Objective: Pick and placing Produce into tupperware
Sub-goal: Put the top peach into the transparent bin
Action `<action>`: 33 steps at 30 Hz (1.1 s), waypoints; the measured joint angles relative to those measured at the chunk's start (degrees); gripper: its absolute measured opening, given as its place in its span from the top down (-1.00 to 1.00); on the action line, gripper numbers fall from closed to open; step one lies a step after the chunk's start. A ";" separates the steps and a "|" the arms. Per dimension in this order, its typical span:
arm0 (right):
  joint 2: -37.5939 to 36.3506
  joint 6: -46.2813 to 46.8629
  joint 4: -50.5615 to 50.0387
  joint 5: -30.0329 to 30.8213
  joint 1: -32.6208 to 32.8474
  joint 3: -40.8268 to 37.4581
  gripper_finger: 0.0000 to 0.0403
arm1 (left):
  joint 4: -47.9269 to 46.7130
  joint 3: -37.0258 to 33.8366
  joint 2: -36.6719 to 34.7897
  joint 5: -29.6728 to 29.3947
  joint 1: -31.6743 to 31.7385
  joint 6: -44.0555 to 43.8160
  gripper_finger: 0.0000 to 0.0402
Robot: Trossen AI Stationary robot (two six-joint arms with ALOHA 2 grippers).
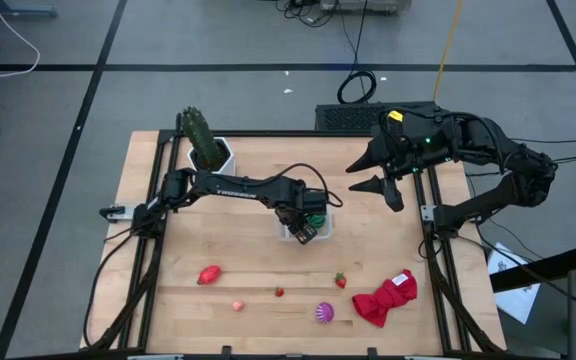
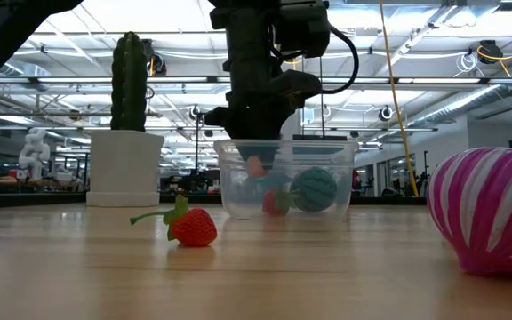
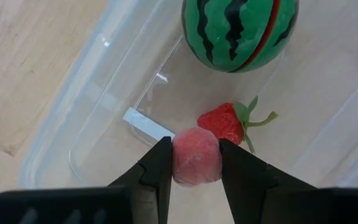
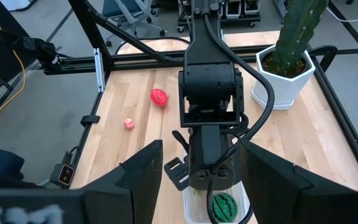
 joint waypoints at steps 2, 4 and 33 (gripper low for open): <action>0.00 -0.01 0.00 0.01 0.00 0.00 0.02 | 0.00 0.00 0.00 -0.02 0.00 -0.05 0.43; 0.00 0.00 0.00 -0.01 0.00 0.00 0.02 | 0.00 0.00 0.00 -0.02 0.00 -0.08 0.43; 0.00 0.00 -0.01 -0.02 -0.02 0.00 0.02 | -0.02 0.00 -0.02 -2.43 0.00 1.42 0.43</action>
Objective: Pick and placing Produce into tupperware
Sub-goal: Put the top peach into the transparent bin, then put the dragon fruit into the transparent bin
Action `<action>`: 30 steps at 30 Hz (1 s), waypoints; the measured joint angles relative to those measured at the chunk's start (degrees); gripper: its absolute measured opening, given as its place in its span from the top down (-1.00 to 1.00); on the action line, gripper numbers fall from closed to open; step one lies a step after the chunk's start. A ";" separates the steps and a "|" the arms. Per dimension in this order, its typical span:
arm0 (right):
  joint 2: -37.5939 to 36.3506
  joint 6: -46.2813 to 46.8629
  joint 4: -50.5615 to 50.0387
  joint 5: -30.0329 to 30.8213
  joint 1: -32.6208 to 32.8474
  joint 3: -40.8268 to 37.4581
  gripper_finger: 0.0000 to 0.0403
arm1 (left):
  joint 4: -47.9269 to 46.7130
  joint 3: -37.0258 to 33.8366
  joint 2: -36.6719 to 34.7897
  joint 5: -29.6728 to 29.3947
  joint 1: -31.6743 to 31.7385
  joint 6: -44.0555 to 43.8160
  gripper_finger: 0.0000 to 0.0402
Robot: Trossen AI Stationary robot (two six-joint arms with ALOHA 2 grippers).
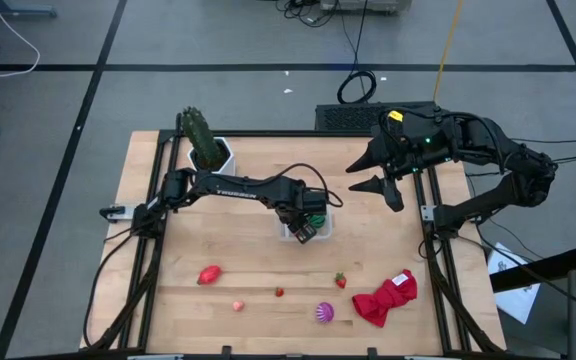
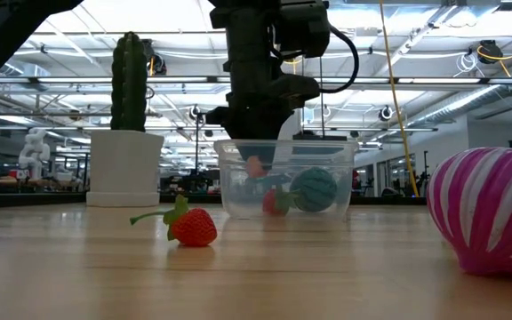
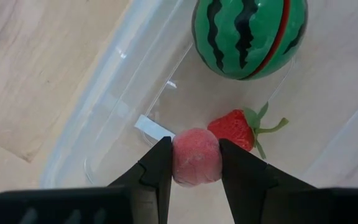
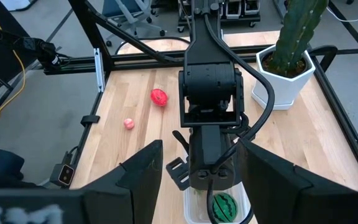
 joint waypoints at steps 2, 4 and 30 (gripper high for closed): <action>0.00 -0.01 0.01 0.00 0.02 0.00 0.02 | 0.00 0.00 0.00 -0.02 0.00 0.01 0.42; 0.00 -0.01 0.00 0.00 0.00 0.00 0.02 | 0.00 0.00 0.00 -0.05 0.00 0.22 0.38; 0.02 -0.23 -0.12 0.00 0.00 0.00 0.02 | -3.28 1.84 -6.78 -6.16 -0.98 -4.76 -0.12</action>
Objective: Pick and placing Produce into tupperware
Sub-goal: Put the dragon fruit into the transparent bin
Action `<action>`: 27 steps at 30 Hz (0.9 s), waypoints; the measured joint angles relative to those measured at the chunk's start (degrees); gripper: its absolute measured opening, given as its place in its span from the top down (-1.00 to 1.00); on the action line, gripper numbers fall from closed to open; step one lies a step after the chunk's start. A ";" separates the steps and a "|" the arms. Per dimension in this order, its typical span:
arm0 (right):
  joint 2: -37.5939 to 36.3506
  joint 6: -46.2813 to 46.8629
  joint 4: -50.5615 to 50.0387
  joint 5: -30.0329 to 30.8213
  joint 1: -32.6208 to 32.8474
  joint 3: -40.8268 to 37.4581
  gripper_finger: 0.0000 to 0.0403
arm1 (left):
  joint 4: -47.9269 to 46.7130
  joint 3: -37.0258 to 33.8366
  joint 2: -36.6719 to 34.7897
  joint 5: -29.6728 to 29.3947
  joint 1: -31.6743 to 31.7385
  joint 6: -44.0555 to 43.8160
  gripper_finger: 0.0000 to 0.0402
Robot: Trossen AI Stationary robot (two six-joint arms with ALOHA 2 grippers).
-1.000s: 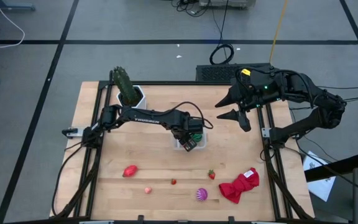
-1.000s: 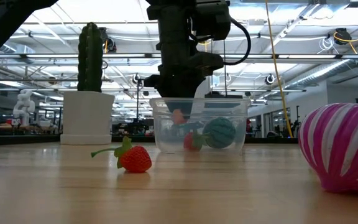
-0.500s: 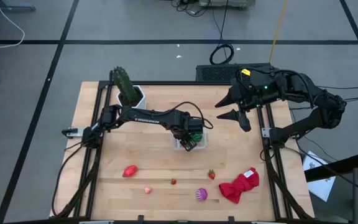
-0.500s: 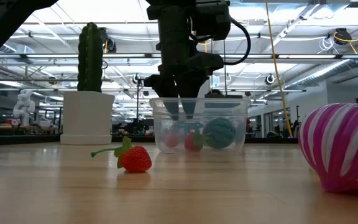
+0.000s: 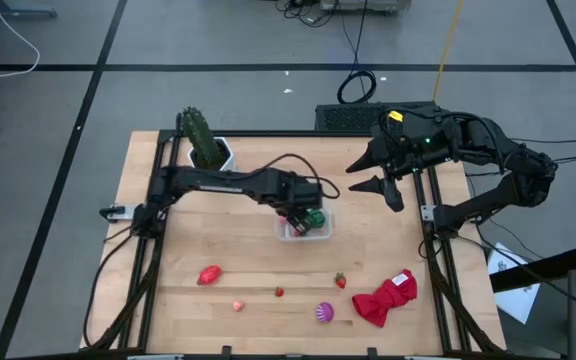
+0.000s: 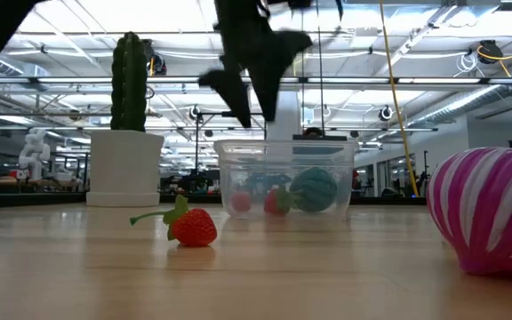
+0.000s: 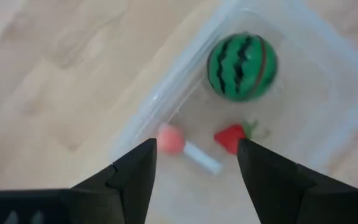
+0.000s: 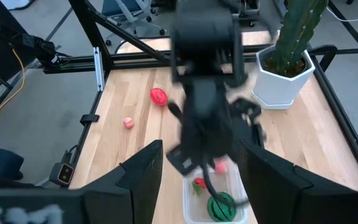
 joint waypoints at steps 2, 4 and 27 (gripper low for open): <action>0.00 0.00 0.01 -0.02 0.02 0.00 0.02 | -2.21 0.00 -3.02 -0.63 -0.72 -0.66 -0.12; 0.00 0.00 -0.03 -0.02 0.00 0.00 0.02 | -5.81 0.00 -5.92 -1.21 -1.92 -2.58 -0.12; 0.00 -4.33 -2.03 -0.01 0.02 0.00 0.02 | -20.49 -14.37 -16.67 -1.39 -37.43 -44.79 -0.12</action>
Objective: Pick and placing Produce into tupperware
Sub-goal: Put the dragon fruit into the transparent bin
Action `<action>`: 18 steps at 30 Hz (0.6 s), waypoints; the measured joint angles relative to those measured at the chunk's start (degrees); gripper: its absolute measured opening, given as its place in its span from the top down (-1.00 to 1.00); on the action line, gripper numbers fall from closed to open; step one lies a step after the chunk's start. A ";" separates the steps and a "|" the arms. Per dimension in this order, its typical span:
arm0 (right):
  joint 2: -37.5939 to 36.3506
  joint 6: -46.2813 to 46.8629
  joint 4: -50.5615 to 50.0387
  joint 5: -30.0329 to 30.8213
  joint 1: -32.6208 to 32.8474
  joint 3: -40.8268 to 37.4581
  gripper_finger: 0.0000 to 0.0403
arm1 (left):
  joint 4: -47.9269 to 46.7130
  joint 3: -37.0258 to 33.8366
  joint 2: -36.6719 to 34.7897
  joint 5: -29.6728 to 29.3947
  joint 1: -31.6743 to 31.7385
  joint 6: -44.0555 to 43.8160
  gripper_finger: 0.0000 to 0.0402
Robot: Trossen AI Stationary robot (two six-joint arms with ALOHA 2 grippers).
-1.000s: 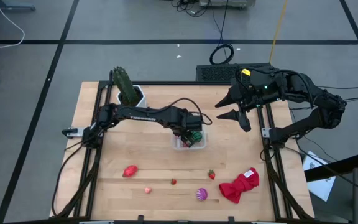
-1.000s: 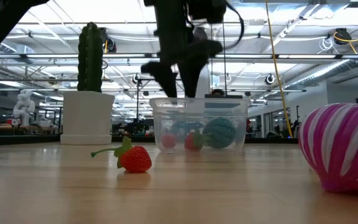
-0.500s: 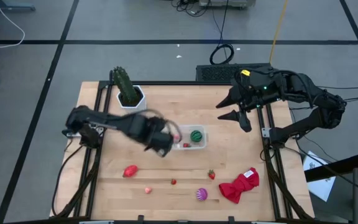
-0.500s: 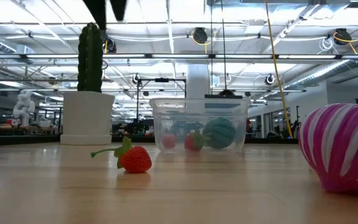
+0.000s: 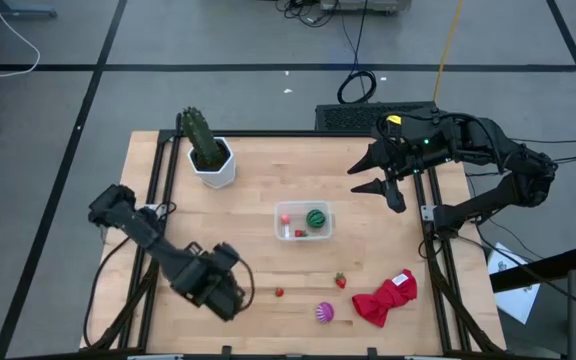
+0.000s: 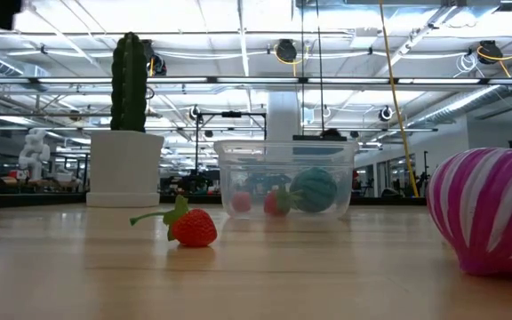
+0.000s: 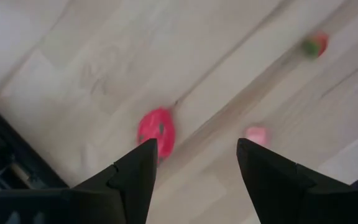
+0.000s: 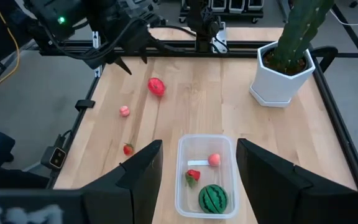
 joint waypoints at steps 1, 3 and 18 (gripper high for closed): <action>0.00 0.00 0.00 -0.01 0.00 0.00 0.02 | 0.10 -0.94 -0.02 0.01 -0.85 -0.24 -0.12; 0.00 0.00 0.00 0.01 -0.01 0.00 0.02 | 0.26 -2.84 -0.04 0.63 -2.05 -0.46 -0.12; 0.00 2.81 0.86 -0.01 0.00 0.00 0.02 | 1.59 -6.46 -0.04 5.97 -2.72 5.98 -0.75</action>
